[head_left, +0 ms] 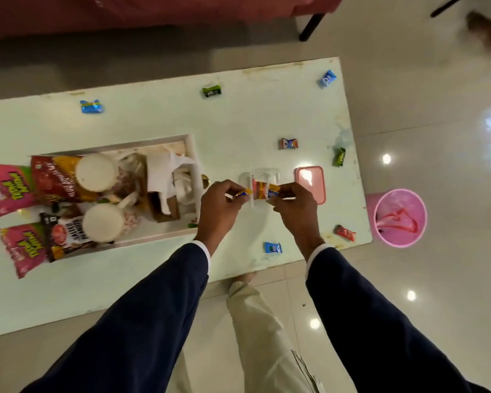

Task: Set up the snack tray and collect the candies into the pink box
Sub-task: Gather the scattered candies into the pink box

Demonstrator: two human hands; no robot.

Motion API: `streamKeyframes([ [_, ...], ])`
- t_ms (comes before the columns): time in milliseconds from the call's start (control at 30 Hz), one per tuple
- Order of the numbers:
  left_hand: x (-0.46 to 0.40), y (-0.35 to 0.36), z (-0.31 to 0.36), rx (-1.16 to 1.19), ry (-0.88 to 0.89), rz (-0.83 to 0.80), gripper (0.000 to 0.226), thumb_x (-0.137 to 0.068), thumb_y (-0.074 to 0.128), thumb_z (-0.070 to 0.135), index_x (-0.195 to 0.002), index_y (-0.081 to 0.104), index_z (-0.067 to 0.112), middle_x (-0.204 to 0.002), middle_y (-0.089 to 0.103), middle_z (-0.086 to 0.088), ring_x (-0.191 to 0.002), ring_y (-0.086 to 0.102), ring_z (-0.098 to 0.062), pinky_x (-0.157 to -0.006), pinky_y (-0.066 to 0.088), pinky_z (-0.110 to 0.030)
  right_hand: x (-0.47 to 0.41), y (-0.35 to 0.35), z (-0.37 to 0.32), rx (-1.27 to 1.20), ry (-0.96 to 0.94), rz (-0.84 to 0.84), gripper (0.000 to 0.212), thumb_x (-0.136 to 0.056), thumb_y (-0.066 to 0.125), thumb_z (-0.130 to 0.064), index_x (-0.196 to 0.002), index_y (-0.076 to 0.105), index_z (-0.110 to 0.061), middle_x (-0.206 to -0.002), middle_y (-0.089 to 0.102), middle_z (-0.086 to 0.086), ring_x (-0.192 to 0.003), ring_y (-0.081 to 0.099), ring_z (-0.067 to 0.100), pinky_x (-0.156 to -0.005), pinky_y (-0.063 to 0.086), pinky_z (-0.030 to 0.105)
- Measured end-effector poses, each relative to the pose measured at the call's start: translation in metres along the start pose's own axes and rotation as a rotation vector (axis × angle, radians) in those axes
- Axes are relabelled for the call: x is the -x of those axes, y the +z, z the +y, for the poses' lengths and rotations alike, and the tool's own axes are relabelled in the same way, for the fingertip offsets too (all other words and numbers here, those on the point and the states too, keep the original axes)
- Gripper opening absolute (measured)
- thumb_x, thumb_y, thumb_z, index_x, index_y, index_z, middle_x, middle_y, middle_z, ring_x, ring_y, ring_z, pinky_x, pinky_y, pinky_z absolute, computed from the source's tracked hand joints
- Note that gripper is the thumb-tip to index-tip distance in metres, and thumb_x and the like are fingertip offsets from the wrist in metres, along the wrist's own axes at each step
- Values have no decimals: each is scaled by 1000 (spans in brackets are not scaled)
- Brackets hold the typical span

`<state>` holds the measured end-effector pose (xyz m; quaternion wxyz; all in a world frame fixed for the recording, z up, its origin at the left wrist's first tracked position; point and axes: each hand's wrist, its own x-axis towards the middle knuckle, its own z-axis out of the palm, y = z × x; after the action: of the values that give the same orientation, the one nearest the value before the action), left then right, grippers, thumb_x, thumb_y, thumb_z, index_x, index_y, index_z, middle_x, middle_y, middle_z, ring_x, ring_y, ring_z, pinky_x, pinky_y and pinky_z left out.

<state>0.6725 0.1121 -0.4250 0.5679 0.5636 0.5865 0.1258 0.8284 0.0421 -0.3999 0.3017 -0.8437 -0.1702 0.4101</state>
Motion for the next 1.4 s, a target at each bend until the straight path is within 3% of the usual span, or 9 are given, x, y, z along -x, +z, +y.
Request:
streamKeyframes([
  [100,-11,24,3,-28,-24,18,11,-89,78,18,-95,71,23,-100,70,-9,-84,73,-25,-69,61,-42,-11,-6,8,46,-42,9,15,-85,76,-14,-93,64,-21,-94,72,2,-86,70,22,-82,61,43],
  [233,-20,47,8,-9,-48,35,21,-86,81,20,-103,71,17,-93,73,-4,-81,74,-24,-52,48,-19,-24,-9,11,66,-78,-1,15,-87,76,-21,-98,65,-21,-98,72,2,-85,69,20,-77,61,37],
  [433,-6,45,7,-54,40,93,20,-94,72,19,-110,61,21,-94,69,-5,-76,72,-22,-49,45,-9,-19,-17,19,131,-139,16,23,-90,72,-16,-113,69,-17,-106,68,-3,-88,66,11,-66,48,11],
  [567,22,13,-17,-164,45,84,10,-98,64,12,-107,64,17,-96,64,-3,-80,69,-27,-64,55,-23,5,-14,33,160,-139,-90,13,-90,65,-7,-98,70,-17,-94,69,0,-73,63,12,-64,52,23],
  [700,64,-34,-59,-298,16,-6,17,-98,61,9,-107,65,22,-105,60,3,-84,66,-19,-79,59,-42,32,-5,55,371,-126,-250,23,-84,70,-5,-104,69,-16,-106,63,2,-86,63,16,-79,58,33],
  [867,111,-79,-110,-568,-80,-97,24,-97,68,24,-119,59,22,-122,53,2,-85,68,-23,-74,53,-35,59,8,92,853,-218,-215,41,-82,78,-23,-115,55,-21,-115,49,5,-97,56,30,-69,53,39],
  [1100,126,-88,-142,-729,-35,-253,52,-91,74,23,-137,50,24,-134,45,-2,-80,67,-24,-74,59,-41,67,35,112,822,-222,-230,28,-89,62,-1,-113,56,-14,-111,46,8,-78,63,36,-65,56,40],
  [1233,115,-75,-142,-855,47,-289,38,-94,69,14,-128,54,20,-129,45,-5,-89,67,-25,-67,58,-37,61,39,107,710,-175,-202,28,-86,56,4,-110,56,-12,-115,48,8,-84,63,37,-75,58,46],
  [1400,105,-66,-146,-847,65,-230,18,-93,71,18,-104,56,14,-111,53,-6,-71,59,-22,-60,43,-29,50,26,103,809,-228,-121,37,-82,71,-7,-116,57,-17,-120,47,9,-105,53,30,-81,56,42],
])
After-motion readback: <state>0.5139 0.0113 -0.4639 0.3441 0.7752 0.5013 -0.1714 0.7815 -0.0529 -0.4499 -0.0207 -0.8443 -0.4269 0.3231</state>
